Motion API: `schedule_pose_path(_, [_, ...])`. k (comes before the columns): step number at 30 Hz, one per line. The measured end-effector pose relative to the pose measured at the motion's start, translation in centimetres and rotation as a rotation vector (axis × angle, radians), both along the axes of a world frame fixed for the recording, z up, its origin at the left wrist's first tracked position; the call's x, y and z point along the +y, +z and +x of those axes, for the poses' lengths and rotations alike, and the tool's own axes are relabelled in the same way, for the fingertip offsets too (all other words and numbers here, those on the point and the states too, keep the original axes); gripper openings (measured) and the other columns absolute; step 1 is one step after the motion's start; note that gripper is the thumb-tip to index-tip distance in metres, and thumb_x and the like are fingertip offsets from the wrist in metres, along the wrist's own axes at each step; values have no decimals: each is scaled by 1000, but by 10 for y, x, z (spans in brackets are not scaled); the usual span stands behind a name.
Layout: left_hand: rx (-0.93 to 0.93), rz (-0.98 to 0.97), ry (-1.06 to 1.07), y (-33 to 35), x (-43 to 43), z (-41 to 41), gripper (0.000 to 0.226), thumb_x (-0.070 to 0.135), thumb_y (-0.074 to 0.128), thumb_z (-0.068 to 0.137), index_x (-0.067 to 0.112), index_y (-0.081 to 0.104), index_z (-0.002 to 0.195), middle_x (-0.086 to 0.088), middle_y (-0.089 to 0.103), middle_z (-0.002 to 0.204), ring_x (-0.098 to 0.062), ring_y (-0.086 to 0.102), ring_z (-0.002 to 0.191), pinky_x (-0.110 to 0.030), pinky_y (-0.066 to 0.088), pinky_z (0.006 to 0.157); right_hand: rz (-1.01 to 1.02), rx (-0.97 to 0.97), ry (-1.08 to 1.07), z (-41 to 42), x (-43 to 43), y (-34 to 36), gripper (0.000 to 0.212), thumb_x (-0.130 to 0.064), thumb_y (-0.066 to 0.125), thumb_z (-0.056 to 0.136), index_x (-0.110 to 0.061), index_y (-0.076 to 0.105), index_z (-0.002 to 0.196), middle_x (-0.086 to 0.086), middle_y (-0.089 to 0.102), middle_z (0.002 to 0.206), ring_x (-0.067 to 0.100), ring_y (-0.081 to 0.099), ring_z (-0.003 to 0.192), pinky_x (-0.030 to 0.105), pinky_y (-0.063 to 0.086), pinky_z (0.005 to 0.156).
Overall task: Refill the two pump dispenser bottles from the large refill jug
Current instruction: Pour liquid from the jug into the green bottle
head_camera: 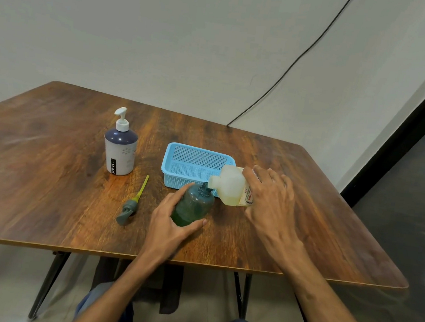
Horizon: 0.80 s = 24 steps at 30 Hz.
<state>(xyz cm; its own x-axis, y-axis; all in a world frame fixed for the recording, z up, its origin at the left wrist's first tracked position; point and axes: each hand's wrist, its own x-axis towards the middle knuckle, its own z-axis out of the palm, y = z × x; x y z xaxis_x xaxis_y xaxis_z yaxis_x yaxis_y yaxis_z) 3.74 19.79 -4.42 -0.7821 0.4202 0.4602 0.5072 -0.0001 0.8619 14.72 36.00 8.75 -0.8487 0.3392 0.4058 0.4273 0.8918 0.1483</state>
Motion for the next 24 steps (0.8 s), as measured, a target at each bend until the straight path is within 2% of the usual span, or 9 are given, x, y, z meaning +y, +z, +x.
schedule_pose_path(5, [-6, -7, 5, 2, 0, 1, 82, 37, 90, 73, 38, 50, 145, 27, 56, 131, 8, 52, 124, -10, 44, 97, 3, -9, -3, 0, 1, 0, 78, -17, 81, 72, -22, 48, 143, 11, 49, 149, 37, 45, 136, 53, 30, 111])
schedule_pose_path(10, [-18, -2, 2, 3, -1, 2, 84, 35, 91, 72, 35, 51, 146, 17, 59, 134, 0, 54, 125, -28, 50, 102, 12, -9, -2, 0, 0, 1, 78, -19, 81, 73, -22, 47, 143, 11, 49, 149, 36, 45, 135, 52, 30, 111])
schedule_pose_path(15, [-26, -5, 9, 5, -2, 4, 84, 35, 91, 72, 34, 51, 146, 17, 58, 135, 1, 53, 126, -34, 51, 105, 16, -20, -5, 0, -1, 1, 79, -21, 80, 75, -24, 44, 145, 9, 47, 151, 35, 43, 138, 51, 28, 114])
schedule_pose_path(24, [-39, -10, 8, 8, -2, 5, 85, 33, 91, 72, 32, 50, 147, 15, 58, 135, 1, 52, 127, -34, 51, 106, 4, -11, -8, 0, -2, 1, 79, -22, 83, 74, -23, 46, 144, 11, 48, 151, 37, 44, 137, 53, 30, 112])
